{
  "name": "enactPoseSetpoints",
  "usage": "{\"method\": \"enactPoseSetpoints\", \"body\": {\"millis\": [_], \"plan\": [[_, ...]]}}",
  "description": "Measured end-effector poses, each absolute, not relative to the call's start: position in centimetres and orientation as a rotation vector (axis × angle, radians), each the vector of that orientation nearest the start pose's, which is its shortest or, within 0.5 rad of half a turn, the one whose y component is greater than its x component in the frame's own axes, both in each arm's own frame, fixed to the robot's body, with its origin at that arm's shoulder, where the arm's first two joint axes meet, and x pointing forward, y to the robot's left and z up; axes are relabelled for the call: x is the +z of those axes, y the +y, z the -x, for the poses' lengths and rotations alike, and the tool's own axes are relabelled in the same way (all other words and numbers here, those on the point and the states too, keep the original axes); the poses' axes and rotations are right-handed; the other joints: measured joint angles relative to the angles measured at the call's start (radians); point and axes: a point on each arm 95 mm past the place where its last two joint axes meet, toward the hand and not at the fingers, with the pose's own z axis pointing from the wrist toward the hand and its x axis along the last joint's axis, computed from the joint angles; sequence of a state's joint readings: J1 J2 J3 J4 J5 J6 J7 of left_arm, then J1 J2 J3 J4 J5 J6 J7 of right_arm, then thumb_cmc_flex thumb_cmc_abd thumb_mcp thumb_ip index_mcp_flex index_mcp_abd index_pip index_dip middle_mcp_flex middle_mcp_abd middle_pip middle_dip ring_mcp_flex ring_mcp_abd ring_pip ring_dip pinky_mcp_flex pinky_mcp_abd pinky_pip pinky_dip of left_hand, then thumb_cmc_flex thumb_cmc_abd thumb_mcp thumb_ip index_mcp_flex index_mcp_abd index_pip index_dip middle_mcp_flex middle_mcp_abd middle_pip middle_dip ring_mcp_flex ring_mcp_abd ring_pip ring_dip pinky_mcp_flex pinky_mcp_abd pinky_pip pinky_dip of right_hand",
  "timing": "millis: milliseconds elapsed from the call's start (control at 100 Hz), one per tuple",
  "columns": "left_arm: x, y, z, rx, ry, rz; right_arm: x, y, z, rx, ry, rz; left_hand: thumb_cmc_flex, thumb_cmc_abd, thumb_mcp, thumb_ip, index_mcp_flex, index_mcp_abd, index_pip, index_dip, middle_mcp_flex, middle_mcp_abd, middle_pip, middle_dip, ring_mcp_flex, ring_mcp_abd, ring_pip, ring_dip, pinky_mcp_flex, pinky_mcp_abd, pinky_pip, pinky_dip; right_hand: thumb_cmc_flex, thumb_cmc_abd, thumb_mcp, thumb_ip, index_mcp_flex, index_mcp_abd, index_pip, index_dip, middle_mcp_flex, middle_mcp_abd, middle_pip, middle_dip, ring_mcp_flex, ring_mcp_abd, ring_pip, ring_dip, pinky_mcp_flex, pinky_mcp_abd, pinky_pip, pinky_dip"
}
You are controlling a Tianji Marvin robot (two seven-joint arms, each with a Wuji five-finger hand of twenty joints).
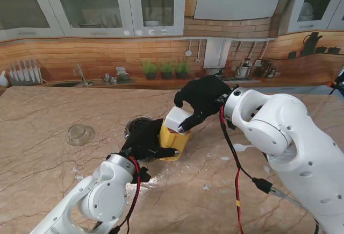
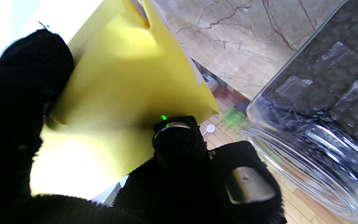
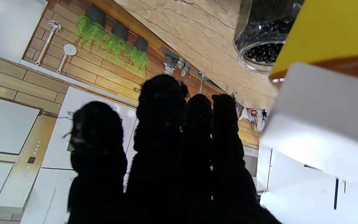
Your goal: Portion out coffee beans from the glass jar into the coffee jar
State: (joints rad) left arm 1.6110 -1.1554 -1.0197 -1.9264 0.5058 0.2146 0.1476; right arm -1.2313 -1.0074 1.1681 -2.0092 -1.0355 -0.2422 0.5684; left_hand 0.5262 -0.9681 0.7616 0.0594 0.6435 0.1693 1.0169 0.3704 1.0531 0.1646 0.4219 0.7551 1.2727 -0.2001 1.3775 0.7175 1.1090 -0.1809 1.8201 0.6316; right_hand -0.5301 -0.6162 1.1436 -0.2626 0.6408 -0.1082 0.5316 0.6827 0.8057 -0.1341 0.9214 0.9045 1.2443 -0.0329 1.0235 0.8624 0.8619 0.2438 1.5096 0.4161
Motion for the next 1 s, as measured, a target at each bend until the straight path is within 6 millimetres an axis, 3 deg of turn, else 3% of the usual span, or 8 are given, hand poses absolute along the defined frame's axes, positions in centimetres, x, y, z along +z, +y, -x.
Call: {"method": "enactPoseSetpoints", "body": {"millis": [80,160,320,410,480,620,780,1000], "plan": [[-25.1,-10.9,-35.0,-2.013,1.11,1.618,-11.8,7.6,-40.9,1.405,1.892,-0.5,0.0,0.0,0.0,0.0,0.0,0.0,0.0,0.0,0.0,0.0,0.001,0.0,0.0,0.0,0.001,0.0,0.0,0.0,0.0,0.0,0.019,-0.001,-0.034,-0.005,0.022,-0.019,0.017,0.018,0.001,-0.019,0.0,0.009,0.0,0.0,0.0,0.0,0.012,-0.019,0.008,-0.01],[-25.1,-10.9,-35.0,-2.014,1.105,1.624,-11.9,7.7,-41.0,1.439,1.883,-0.465,0.0,0.002,0.0,0.001,0.0,0.002,0.0,0.0,0.001,0.0,0.012,0.0,0.0,0.0,0.004,0.0,0.0,0.0,0.0,0.0,0.148,0.013,-0.118,-0.005,0.055,-0.072,0.054,0.029,0.04,-0.056,0.0,0.011,0.008,-0.001,0.001,-0.003,0.033,-0.041,0.011,-0.023],[-25.0,-10.8,-35.1,-2.012,1.104,1.625,-12.2,7.8,-41.2,1.521,1.884,-0.415,0.0,0.002,0.0,0.001,0.0,0.002,0.0,0.0,0.001,0.0,0.023,0.0,0.001,0.0,0.013,0.0,0.0,0.0,0.0,0.0,0.434,0.133,-0.474,0.073,0.087,-0.12,0.082,0.035,0.061,-0.103,0.0,0.013,0.021,-0.013,-0.007,-0.01,0.03,-0.073,0.011,-0.054],[-25.2,-10.8,-35.1,-2.011,1.109,1.631,-11.9,7.5,-41.1,1.536,1.932,-0.362,0.0,0.0,0.0,0.001,0.0,0.0,0.006,0.0,0.001,0.0,0.023,0.0,0.001,0.0,0.013,0.0,0.0,0.0,0.0,0.0,0.546,0.129,-0.521,0.1,0.084,-0.12,0.07,0.01,0.058,-0.111,0.0,0.011,-0.001,-0.017,-0.037,-0.01,-0.016,-0.079,-0.019,-0.058],[-25.2,-10.8,-35.1,-2.012,1.109,1.634,-11.6,7.3,-41.1,1.56,1.987,-0.401,0.0,-0.022,0.0,-0.002,0.0,-0.017,0.024,0.0,0.001,0.0,0.023,-0.001,0.001,0.0,0.013,0.0,0.0,0.0,0.0,0.0,0.613,0.098,-0.521,0.1,0.048,-0.119,0.05,-0.058,0.029,-0.11,0.0,0.023,-0.026,-0.017,-0.066,-0.01,-0.05,-0.078,-0.05,-0.053],[-25.2,-10.9,-35.0,-2.016,1.111,1.643,-10.8,6.8,-41.1,1.563,2.063,-0.332,0.0,-0.025,0.0,-0.003,0.0,-0.042,0.029,0.0,0.001,-0.005,0.023,-0.001,0.001,0.0,0.013,0.0,0.0,0.0,0.0,0.0,0.624,0.03,-0.312,0.024,-0.044,-0.119,0.047,-0.163,-0.021,-0.099,0.0,0.006,-0.068,-0.018,-0.144,-0.01,-0.123,-0.068,-0.141,-0.031],[-25.3,-10.9,-34.9,-2.02,1.111,1.663,-10.2,6.5,-41.1,1.516,2.155,-0.274,0.0,-0.034,-0.001,-0.003,0.0,-0.048,0.03,0.0,0.001,-0.005,0.024,0.0,0.001,0.0,0.014,0.0,0.0,0.0,0.0,0.0,0.694,0.014,-0.149,0.033,-0.17,-0.14,-0.103,-0.23,-0.121,-0.089,-0.034,-0.039,-0.11,-0.036,-0.235,0.003,-0.19,-0.066,-0.243,-0.003],[-25.4,-10.6,-35.0,-2.016,1.099,1.677,-10.0,6.6,-41.1,1.455,2.155,-0.194,0.0,-0.033,-0.001,-0.003,-0.001,-0.048,0.03,0.0,0.001,-0.005,0.025,0.0,0.001,0.0,0.015,0.0,0.0,0.0,0.0,0.0,0.756,-0.101,-0.025,0.063,-0.368,-0.29,-0.199,-0.31,-0.168,-0.127,-0.053,-0.082,-0.122,-0.051,-0.268,0.013,-0.202,-0.07,-0.289,0.01]]}}
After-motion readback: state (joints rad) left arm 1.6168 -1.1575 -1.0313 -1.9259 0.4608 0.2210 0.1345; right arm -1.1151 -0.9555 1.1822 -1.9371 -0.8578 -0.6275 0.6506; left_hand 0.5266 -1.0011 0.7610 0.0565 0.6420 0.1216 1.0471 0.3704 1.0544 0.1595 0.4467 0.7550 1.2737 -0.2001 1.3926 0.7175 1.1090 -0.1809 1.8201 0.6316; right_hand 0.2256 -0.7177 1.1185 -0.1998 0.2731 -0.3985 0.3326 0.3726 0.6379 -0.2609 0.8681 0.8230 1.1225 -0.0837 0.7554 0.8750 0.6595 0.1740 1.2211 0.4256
